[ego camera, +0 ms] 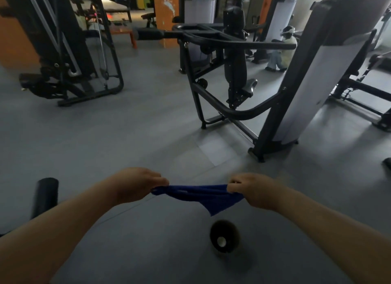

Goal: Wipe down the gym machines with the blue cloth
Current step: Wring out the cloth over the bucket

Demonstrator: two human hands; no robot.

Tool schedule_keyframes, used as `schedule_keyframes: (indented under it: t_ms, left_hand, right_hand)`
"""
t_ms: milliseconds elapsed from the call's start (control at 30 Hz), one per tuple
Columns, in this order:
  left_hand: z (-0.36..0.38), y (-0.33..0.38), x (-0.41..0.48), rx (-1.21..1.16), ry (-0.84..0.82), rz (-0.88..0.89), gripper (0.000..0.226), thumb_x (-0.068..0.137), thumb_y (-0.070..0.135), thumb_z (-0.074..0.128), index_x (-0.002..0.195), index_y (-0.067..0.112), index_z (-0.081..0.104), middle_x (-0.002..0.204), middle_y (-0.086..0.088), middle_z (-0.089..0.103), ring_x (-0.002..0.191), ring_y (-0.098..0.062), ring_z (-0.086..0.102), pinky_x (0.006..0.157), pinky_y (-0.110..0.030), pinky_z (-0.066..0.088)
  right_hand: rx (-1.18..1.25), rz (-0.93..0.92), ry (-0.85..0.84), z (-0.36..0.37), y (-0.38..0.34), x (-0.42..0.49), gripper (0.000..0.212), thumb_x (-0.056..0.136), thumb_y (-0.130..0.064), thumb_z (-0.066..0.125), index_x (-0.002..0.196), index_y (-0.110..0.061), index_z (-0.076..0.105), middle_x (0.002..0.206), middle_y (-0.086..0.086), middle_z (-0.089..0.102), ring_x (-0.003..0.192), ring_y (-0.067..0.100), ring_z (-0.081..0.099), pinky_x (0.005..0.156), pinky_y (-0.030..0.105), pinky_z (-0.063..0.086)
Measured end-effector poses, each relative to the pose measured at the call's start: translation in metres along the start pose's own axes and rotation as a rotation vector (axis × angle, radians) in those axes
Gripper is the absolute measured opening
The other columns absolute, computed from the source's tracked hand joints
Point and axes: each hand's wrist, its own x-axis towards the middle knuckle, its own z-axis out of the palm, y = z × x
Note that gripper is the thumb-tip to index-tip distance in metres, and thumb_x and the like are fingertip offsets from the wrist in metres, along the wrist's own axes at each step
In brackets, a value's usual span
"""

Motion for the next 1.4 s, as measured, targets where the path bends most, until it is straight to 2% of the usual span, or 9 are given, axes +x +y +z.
schedule_keyframes:
  t_ms: [233,400,533,600,733,933,1100,1200,1400]
  left_hand:
    - [0.067,0.003,0.036,0.159,0.054,0.344,0.022,0.094,0.020,0.071,0.111,0.035,0.069,0.095,0.010,0.063,0.081,-0.018,0.060,0.073,-0.031,0.055]
    - [0.122,0.020,0.072,0.083,-0.052,0.266,0.011,0.093,0.028,0.053,0.102,0.033,0.056,0.099,0.008,0.058,0.079,-0.017,0.060,0.059,-0.028,0.047]
    - [0.165,0.043,0.114,0.043,-0.206,0.224,0.032,0.104,0.013,0.047,0.132,0.027,0.056,0.147,0.000,0.053,0.111,-0.027,0.065,0.082,-0.039,0.056]
    - [0.189,0.053,0.135,0.011,-0.266,0.225,0.042,0.106,0.008,0.046,0.143,0.027,0.053,0.154,0.001,0.052,0.124,-0.027,0.060,0.095,-0.039,0.052]
    - [0.239,0.070,0.175,0.014,-0.313,0.230,0.043,0.105,0.004,0.048,0.142,0.024,0.052,0.130,-0.002,0.060,0.113,-0.027,0.058,0.098,-0.036,0.043]
    - [0.315,0.075,0.221,-0.180,-0.387,-0.081,0.045,0.102,0.004,0.053,0.139,0.028,0.063,0.136,0.007,0.063,0.119,-0.020,0.061,0.098,-0.032,0.050]
    - [0.389,0.076,0.260,-0.422,-0.300,-0.374,0.026,0.101,0.041,0.074,0.124,0.030,0.071,0.122,0.009,0.070,0.104,-0.018,0.069,0.094,-0.033,0.055]
    - [0.443,0.069,0.284,-0.434,-0.271,-0.504,0.004,0.105,0.022,0.066,0.107,0.020,0.069,0.112,-0.002,0.067,0.095,-0.027,0.067,0.084,-0.037,0.052]
    - [0.584,0.047,0.322,-0.459,-0.442,-0.516,0.026,0.096,0.003,0.063,0.115,0.019,0.062,0.122,-0.008,0.060,0.097,-0.031,0.064,0.093,-0.046,0.057]
  right_hand:
    - [0.062,-0.082,-0.220,0.067,-0.008,-0.019,0.043,0.103,-0.013,0.059,0.140,-0.032,0.051,0.128,0.008,0.060,0.106,0.034,0.064,0.084,0.049,0.060]
    - [0.142,-0.080,-0.236,0.123,-0.005,-0.027,0.036,0.111,-0.020,0.054,0.147,-0.021,0.059,0.140,0.004,0.058,0.121,0.027,0.056,0.103,0.038,0.045]
    - [0.357,0.176,-0.190,0.166,0.012,-0.030,0.043,0.107,-0.065,0.048,0.108,-0.031,0.075,0.105,-0.005,0.067,0.091,0.017,0.061,0.084,0.034,0.049]
    - [0.513,0.327,-0.156,0.192,0.026,-0.027,0.039,0.110,-0.057,0.051,0.091,-0.033,0.075,0.094,-0.009,0.066,0.080,0.014,0.062,0.075,0.034,0.053]
    - [0.593,0.455,-0.134,0.264,0.054,-0.021,0.023,0.113,-0.031,0.052,0.112,-0.025,0.074,0.113,-0.002,0.063,0.092,0.023,0.066,0.086,0.039,0.055]
    - [0.608,0.519,-0.167,0.358,0.078,-0.007,0.029,0.115,-0.019,0.045,0.125,-0.020,0.072,0.126,0.000,0.060,0.088,0.025,0.065,0.083,0.040,0.056]
    - [0.633,0.560,-0.168,0.446,0.082,0.021,0.030,0.105,-0.010,0.057,0.128,-0.019,0.074,0.127,0.002,0.060,0.099,0.030,0.066,0.086,0.043,0.055]
    - [0.703,0.648,-0.144,0.493,0.082,0.043,0.025,0.101,-0.006,0.061,0.116,-0.022,0.074,0.120,0.000,0.060,0.096,0.028,0.064,0.079,0.035,0.047]
    - [0.796,0.752,-0.209,0.619,0.091,0.089,0.034,0.095,-0.001,0.058,0.119,-0.021,0.072,0.117,-0.003,0.055,0.099,0.026,0.061,0.081,0.033,0.046]
